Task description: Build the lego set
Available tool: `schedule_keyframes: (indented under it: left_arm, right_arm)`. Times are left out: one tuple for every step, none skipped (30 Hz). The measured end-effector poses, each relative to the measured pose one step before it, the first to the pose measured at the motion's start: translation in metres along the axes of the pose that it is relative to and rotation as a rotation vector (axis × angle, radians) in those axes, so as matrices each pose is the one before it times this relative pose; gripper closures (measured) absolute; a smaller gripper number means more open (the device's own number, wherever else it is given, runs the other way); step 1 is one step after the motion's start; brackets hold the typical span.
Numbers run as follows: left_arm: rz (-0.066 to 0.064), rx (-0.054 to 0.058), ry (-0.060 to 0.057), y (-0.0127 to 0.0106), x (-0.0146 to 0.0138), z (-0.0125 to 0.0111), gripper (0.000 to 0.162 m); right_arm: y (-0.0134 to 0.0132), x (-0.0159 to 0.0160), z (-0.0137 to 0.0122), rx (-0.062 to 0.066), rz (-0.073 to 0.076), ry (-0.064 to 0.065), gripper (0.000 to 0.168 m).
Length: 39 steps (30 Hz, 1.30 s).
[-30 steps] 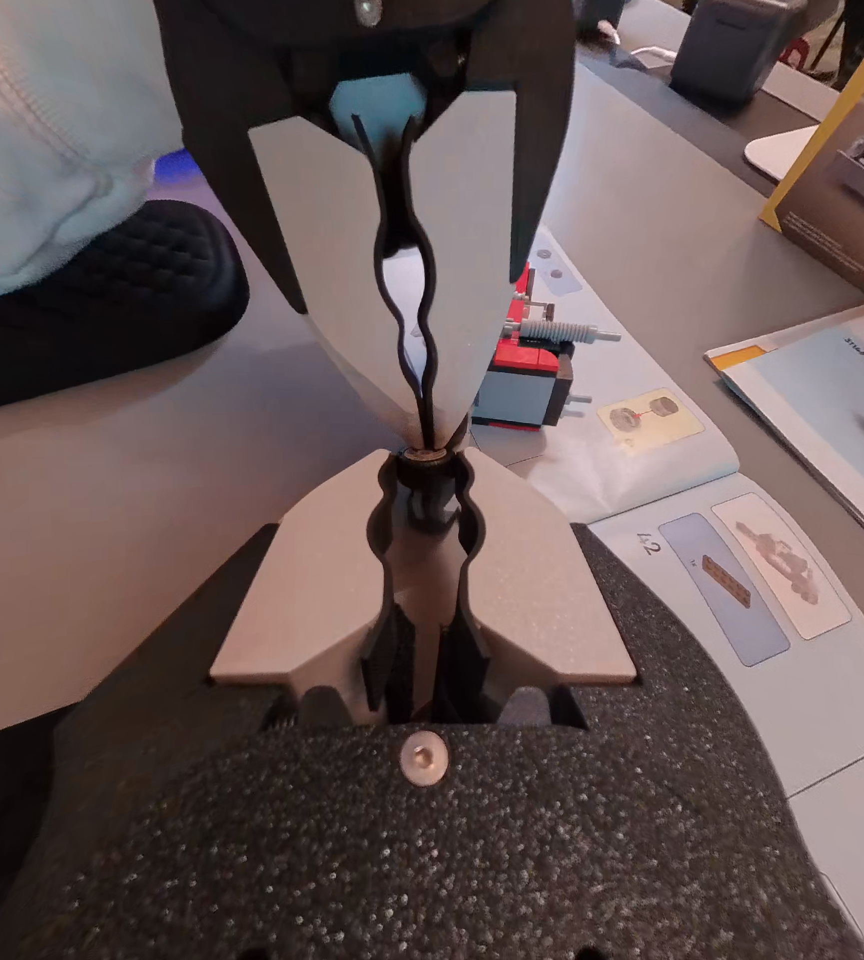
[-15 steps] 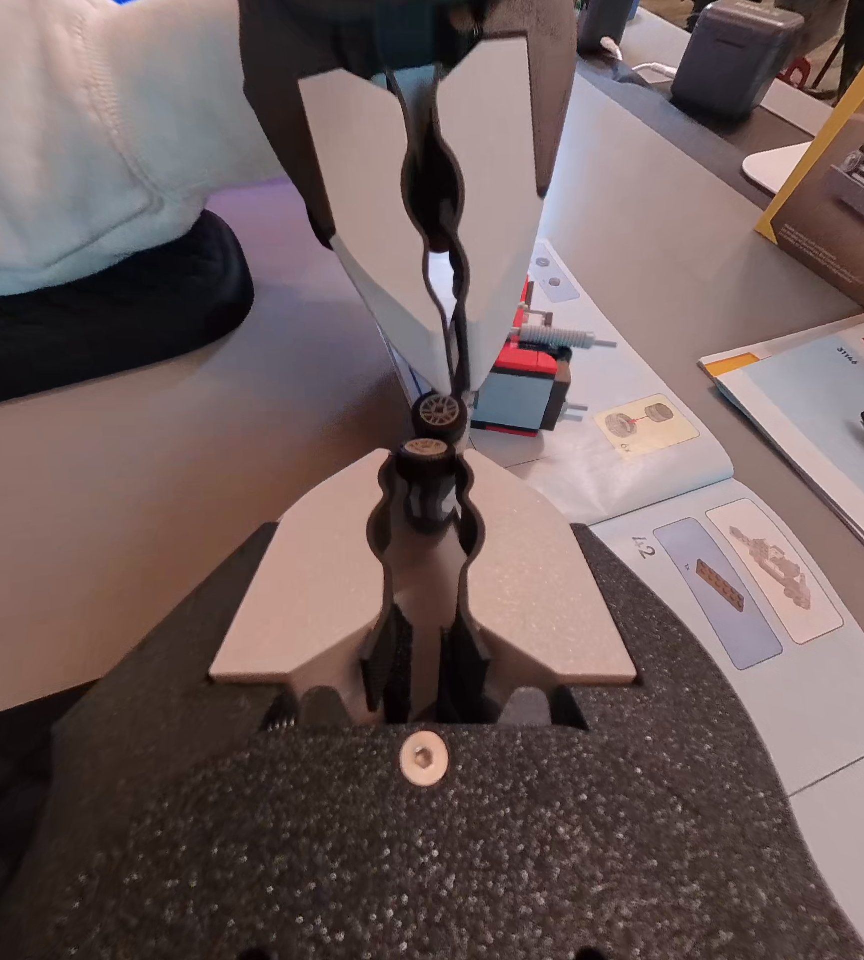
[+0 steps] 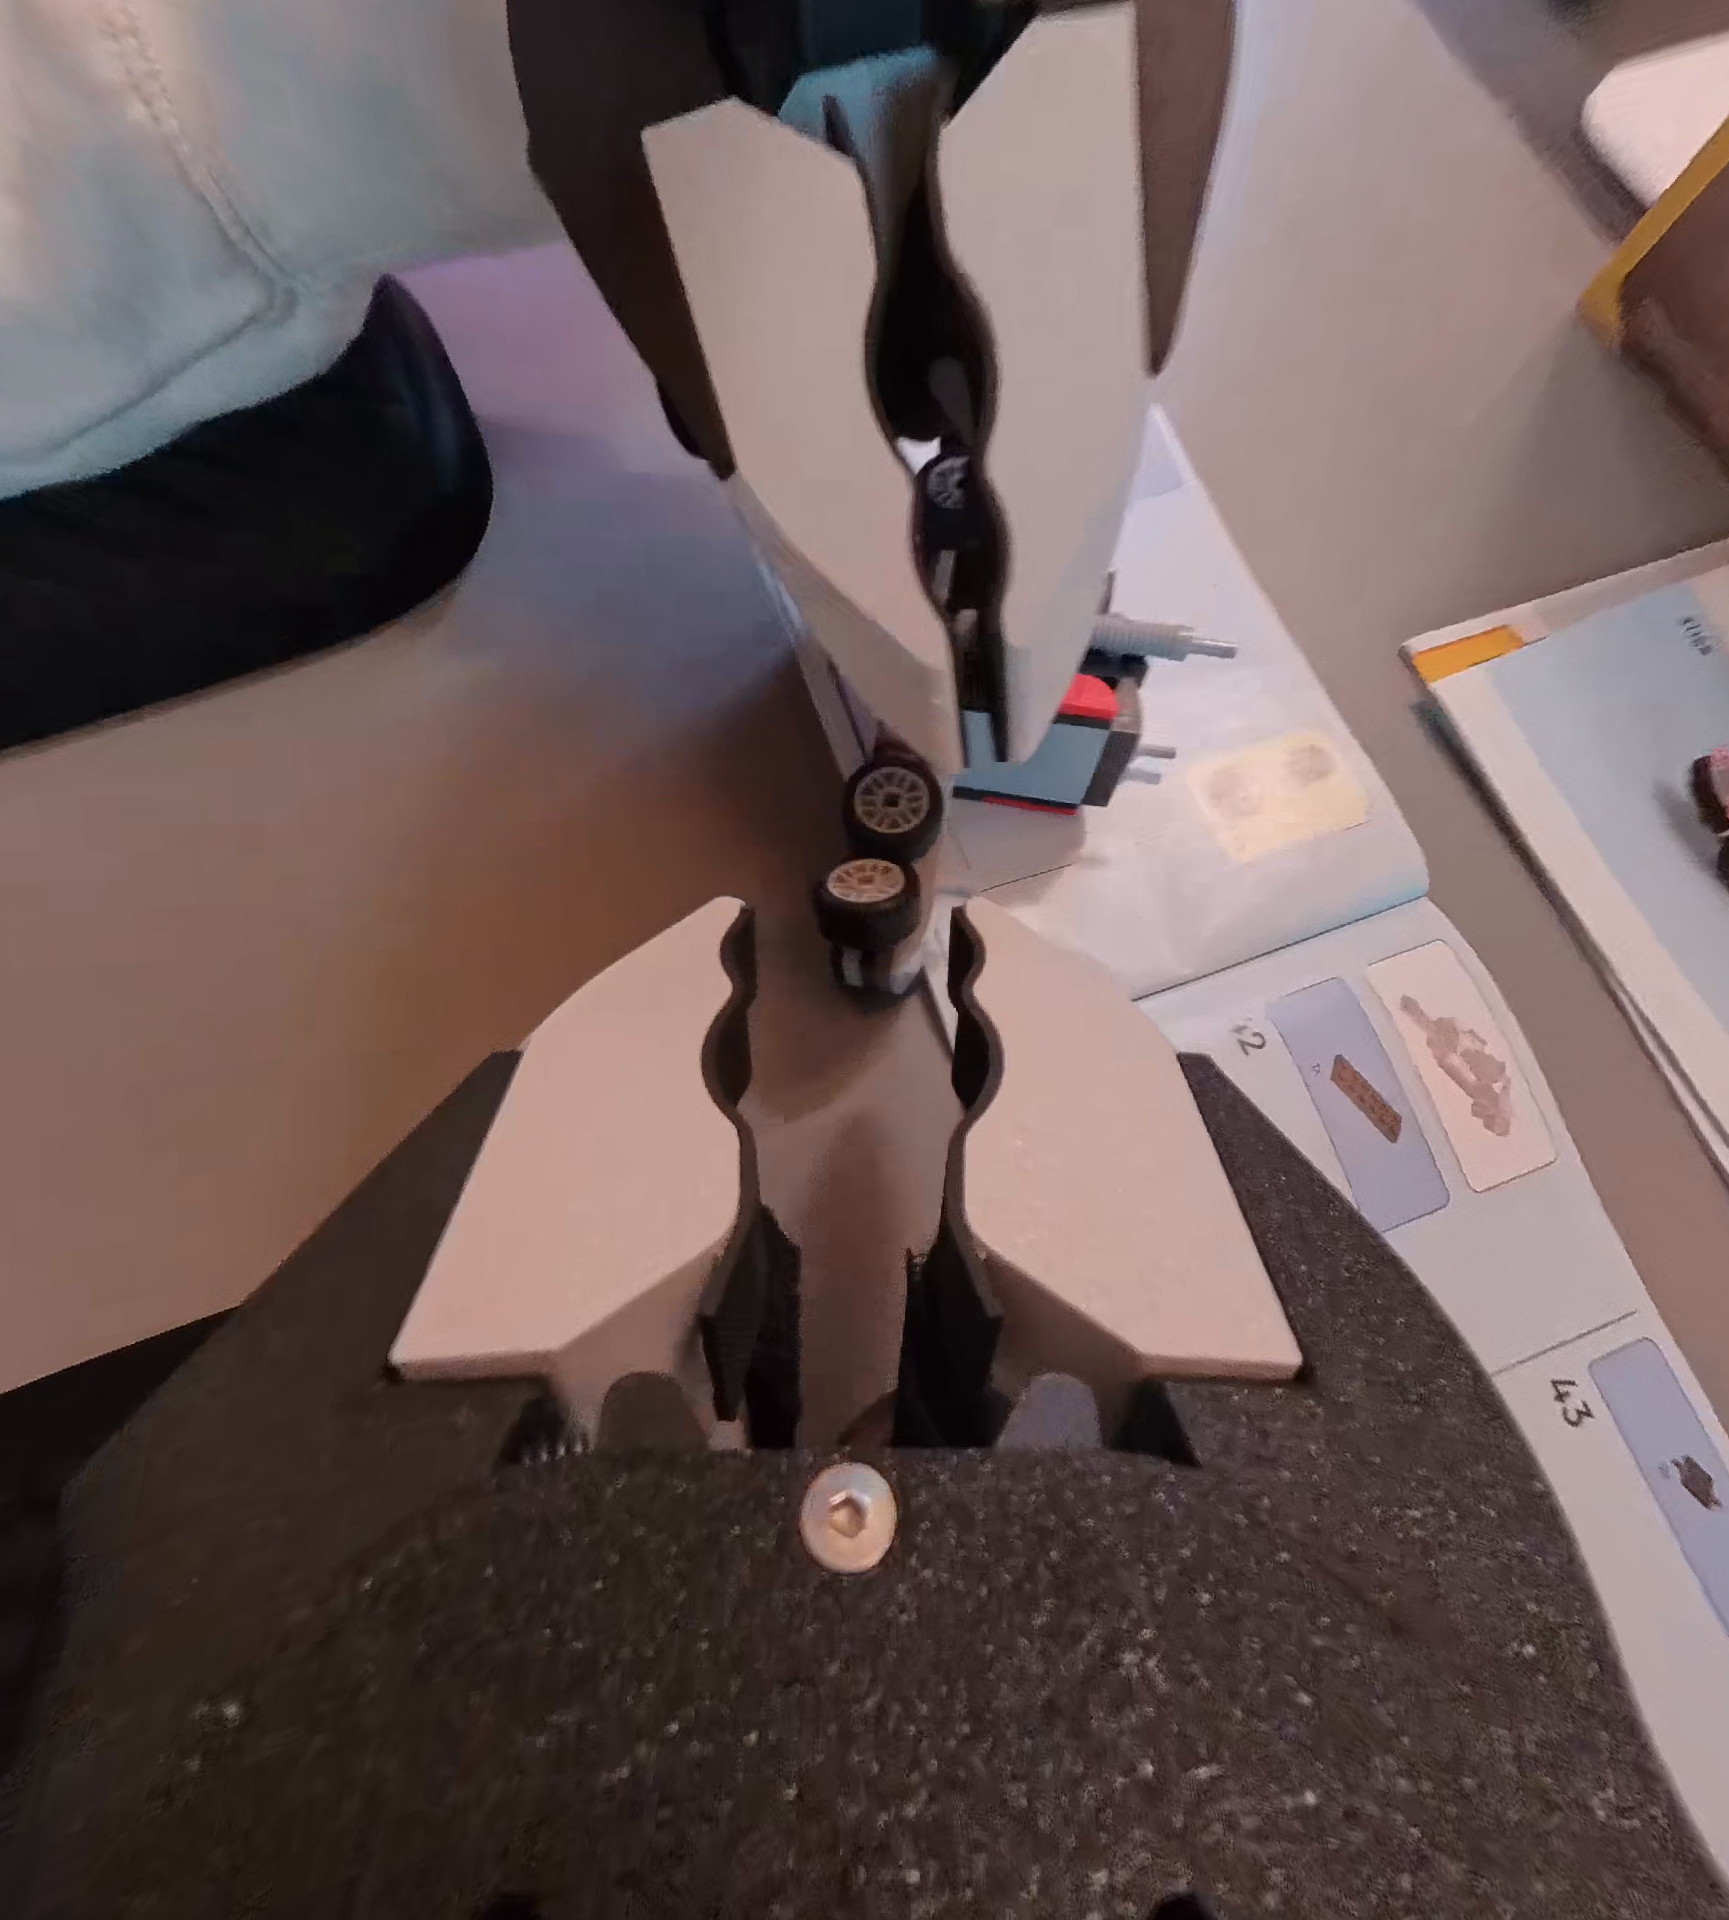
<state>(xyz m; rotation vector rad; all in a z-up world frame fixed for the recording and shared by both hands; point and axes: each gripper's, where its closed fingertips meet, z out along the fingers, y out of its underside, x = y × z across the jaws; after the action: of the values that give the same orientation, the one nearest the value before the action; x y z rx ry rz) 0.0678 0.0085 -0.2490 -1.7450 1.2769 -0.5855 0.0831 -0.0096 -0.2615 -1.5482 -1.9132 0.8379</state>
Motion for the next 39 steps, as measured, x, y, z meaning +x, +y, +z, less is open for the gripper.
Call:
schedule_keyframes:
  left_arm:
    - [-0.0018,0.0253,-0.0165,-0.00304,-0.00296,-0.00241,0.157]
    - [-0.0076,0.0241,-0.0208,-0.00255,-0.00412,-0.00303,0.157]
    - [-0.0140,0.0213,-0.0261,-0.00166,-0.00522,-0.00333,0.157]
    - [-0.0173,0.0186,-0.0349,-0.00071,-0.00678,-0.00369,0.157]
    - [-0.0167,0.0183,-0.0414,-0.00022,-0.00788,-0.00396,0.157]
    - [-0.0168,0.0205,-0.0408,-0.00033,-0.00791,-0.00399,0.157]
    - [-0.0202,0.0227,-0.0356,-0.00064,-0.00738,-0.00351,0.157]
    - [-0.0212,0.0204,-0.0249,-0.00095,-0.00585,-0.00286,0.157]
    - [-0.0150,0.0162,-0.0131,-0.00102,-0.00357,-0.00256,0.157]
    - [-0.0052,0.0164,-0.0077,-0.00171,-0.00199,-0.00233,0.157]
    - [0.0006,0.0168,-0.0071,-0.00226,-0.00143,-0.00187,0.157]
    - [0.0006,0.0134,-0.0041,-0.00205,-0.00093,-0.00147,0.157]
    - [-0.0023,0.0093,0.0002,-0.00143,-0.00036,-0.00100,0.157]
    - [-0.0034,0.0067,0.0011,-0.00071,-0.00029,-0.00066,0.157]
    - [-0.0026,0.0026,0.0004,0.00028,-0.00050,-0.00033,0.157]
    - [-0.0014,-0.0019,0.0020,0.00105,-0.00018,-0.00022,0.157]
    - [-0.0001,-0.0018,0.0044,0.00099,0.00024,-0.00012,0.157]
    - [0.0001,0.0022,0.0054,0.00027,0.00052,-0.00032,0.157]
    - [0.0004,0.0053,0.0098,-0.00040,0.00128,-0.00036,0.157]
    - [0.0041,0.0059,0.0259,-0.00047,0.00382,-0.00026,0.157]
    - [0.0055,0.0044,0.0382,-0.00007,0.00569,-0.00007,0.157]
    - [0.0012,0.0019,0.0311,0.00037,0.00464,0.00028,0.157]
    - [-0.0018,-0.0026,0.0223,0.00104,0.00316,0.00064,0.157]
    - [-0.0011,-0.0092,0.0228,0.00181,0.00334,0.00087,0.157]
    - [0.0018,-0.0102,0.0210,0.00172,0.00328,0.00111,0.157]
    - [0.0045,-0.0061,0.0131,0.00089,0.00240,0.00126,0.157]
    - [0.0045,-0.0058,0.0089,0.00051,0.00178,0.00135,0.157]
    - [0.0023,-0.0092,0.0071,0.00090,0.00133,0.00129,0.157]
    - [0.0009,-0.0115,0.0038,0.00151,0.00075,0.00113,0.157]
    - [-0.0002,-0.0118,0.0014,0.00188,0.00020,0.00104,0.157]
    - [-0.0019,-0.0106,-0.0018,0.00200,-0.00034,0.00090,0.157]
    - [-0.0022,-0.0093,-0.0034,0.00188,-0.00063,0.00083,0.157]
    - [-0.0001,-0.0091,-0.0007,0.00175,-0.00012,0.00077,0.157]
    - [0.0021,-0.0092,0.0019,0.00125,0.00040,0.00088,0.157]
    - [0.0034,-0.0062,0.0029,0.00039,0.00081,0.00084,0.157]
    - [0.0043,-0.0011,0.0060,-0.00033,0.00126,0.00075,0.157]
    - [0.0048,0.0017,0.0094,-0.00074,0.00203,0.00074,0.157]
    - [0.0041,0.0015,0.0075,-0.00064,0.00151,0.00057,0.157]
    - [0.0024,-0.0008,0.0041,-0.00025,0.00078,0.00053,0.157]
  right_arm:
    - [-0.00123,-0.00276,0.00022,-0.0753,0.0081,-0.0177,0.133]
    - [-0.00144,-0.00056,0.00006,-0.0753,0.0032,-0.0031,0.135]
    - [-0.00336,0.00144,-0.00015,-0.0558,-0.0065,0.0123,0.136]
    - [-0.00271,0.00058,0.00042,-0.0508,-0.0089,0.0031,0.138]
    - [0.00040,0.00015,0.00120,-0.0644,-0.0018,-0.0058,0.138]
    - [0.00128,0.00083,0.00182,-0.0611,-0.0063,0.0009,0.138]
    - [0.00093,0.00093,0.00246,-0.0492,-0.0083,0.0050,0.138]
    - [0.00161,0.00037,0.00290,-0.0467,-0.0067,0.0034,0.138]
    - [0.00255,0.00131,0.00277,-0.0458,-0.0035,0.0118,0.138]
    - [0.00272,0.00162,0.00233,-0.0397,-0.0054,0.0152,0.139]
    - [0.00128,-0.00024,0.00189,-0.0242,-0.0093,0.0045,0.142]
    - [-0.00005,-0.00142,0.00130,-0.0097,-0.0075,-0.0040,0.146]
    - [-0.00028,-0.00010,0.00036,-0.0041,-0.0056,0.0033,0.147]
    - [-0.00022,0.00114,-0.00087,0.0000,0.0013,0.0090,0.147]
    - [-0.00076,0.00089,-0.00118,0.0081,0.0063,0.0034,0.147]
    - [-0.00062,0.00071,-0.00121,0.0145,0.0095,-0.0047,0.147]
    - [-0.00066,-0.00013,-0.00100,0.0225,0.0169,-0.0170,0.147]
    - [-0.00075,-0.00056,-0.00073,0.0314,0.0241,-0.0268,0.147]
    - [-0.00088,-0.00088,-0.00056,0.0425,0.0312,-0.0355,0.147]
    - [-0.00157,-0.00163,-0.00054,0.0549,0.0358,-0.0448,0.147]
    - [-0.00134,-0.00161,-0.00064,0.0593,0.0436,-0.0506,0.147]
    - [-0.00168,-0.00080,-0.00132,0.0657,0.0462,-0.0470,0.147]
    - [-0.00191,0.00057,-0.00183,0.0691,0.0469,-0.0381,0.147]
    - [-0.00151,0.00027,-0.00209,0.0643,0.0436,-0.0391,0.147]
    - [-0.00173,-0.00122,-0.00218,0.0649,0.0446,-0.0452,0.147]
    - [-0.00263,-0.00160,-0.00240,0.0690,0.0475,-0.0432,0.147]
    - [-0.00201,-0.00183,-0.00238,0.0638,0.0430,-0.0392,0.147]
    - [-0.00054,-0.00120,-0.00177,0.0523,0.0292,-0.0310,0.147]
    - [0.00063,0.00070,-0.00112,0.0465,0.0177,-0.0157,0.147]
    - [0.00207,0.00142,-0.00038,0.0364,0.0183,-0.0142,0.147]
    - [0.00100,0.00023,-0.00040,0.0414,0.0184,-0.0230,0.147]
    - [-0.00088,0.00045,-0.00107,0.0510,0.0177,-0.0189,0.147]
    - [-0.00148,0.00018,-0.00134,0.0481,0.0197,-0.0209,0.147]
    - [-0.00099,0.00112,-0.00146,0.0385,0.0256,-0.0152,0.147]
    - [-0.00073,0.00133,-0.00121,0.0311,0.0221,-0.0116,0.147]
    - [-0.00060,0.00013,-0.00123,0.0191,0.0167,-0.0117,0.147]
    - [-0.00208,-0.00105,-0.00134,0.0170,0.0035,-0.0092,0.147]
    - [-0.00184,-0.00050,-0.00120,0.0107,-0.0070,0.0046,0.147]
    - [0.00085,0.00077,-0.00010,-0.0087,-0.0152,0.0173,0.147]
